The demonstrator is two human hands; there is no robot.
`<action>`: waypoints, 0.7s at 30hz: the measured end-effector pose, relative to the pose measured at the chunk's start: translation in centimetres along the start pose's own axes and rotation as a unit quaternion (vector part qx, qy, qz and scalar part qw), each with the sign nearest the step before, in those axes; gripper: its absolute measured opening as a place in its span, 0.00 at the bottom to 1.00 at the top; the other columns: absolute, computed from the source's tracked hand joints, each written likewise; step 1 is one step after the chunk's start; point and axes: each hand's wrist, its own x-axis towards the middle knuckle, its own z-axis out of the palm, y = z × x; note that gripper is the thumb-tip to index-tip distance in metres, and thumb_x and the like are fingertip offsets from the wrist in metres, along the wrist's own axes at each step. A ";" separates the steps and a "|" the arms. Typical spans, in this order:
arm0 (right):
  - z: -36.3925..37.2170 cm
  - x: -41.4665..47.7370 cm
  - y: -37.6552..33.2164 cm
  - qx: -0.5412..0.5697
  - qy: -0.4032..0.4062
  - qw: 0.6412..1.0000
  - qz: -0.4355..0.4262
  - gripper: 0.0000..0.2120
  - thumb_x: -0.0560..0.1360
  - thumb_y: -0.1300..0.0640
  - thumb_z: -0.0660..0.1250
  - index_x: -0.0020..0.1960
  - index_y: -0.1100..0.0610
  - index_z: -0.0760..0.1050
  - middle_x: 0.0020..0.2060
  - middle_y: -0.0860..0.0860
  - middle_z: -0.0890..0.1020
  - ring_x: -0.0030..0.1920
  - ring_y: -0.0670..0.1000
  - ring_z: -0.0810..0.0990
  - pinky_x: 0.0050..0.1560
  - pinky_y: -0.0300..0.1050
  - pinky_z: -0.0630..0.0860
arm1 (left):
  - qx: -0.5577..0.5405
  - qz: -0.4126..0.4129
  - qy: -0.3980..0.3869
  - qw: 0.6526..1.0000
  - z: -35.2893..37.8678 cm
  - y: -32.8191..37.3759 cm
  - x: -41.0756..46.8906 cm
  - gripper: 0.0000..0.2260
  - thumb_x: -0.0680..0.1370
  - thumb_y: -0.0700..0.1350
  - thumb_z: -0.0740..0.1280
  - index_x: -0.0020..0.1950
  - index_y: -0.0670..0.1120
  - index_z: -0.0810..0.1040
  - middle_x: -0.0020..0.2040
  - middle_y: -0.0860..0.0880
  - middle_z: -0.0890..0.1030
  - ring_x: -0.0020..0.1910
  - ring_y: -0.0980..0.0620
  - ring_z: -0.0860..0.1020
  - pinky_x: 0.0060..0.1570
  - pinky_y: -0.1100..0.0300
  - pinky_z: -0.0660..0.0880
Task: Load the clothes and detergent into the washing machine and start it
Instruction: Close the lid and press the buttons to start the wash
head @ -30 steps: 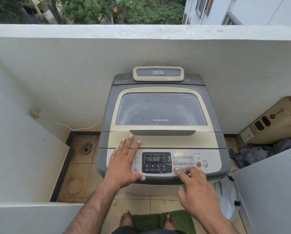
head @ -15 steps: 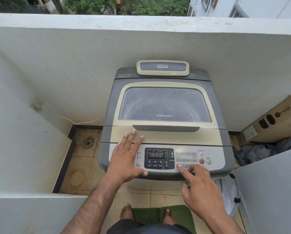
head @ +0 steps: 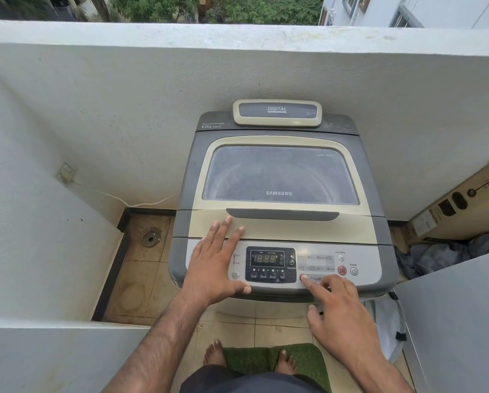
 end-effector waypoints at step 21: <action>-0.1 0.2 -1.0 -0.063 -0.022 0.998 0.001 0.29 0.83 0.48 0.57 0.82 0.44 0.56 0.68 0.49 0.67 0.69 0.50 0.66 0.61 0.45 0.78 | -0.001 0.003 0.008 1.000 0.2 -0.2 0.2 0.58 0.65 0.71 0.74 0.81 0.63 0.36 0.79 0.59 0.27 0.79 0.54 0.29 0.75 0.47 0.38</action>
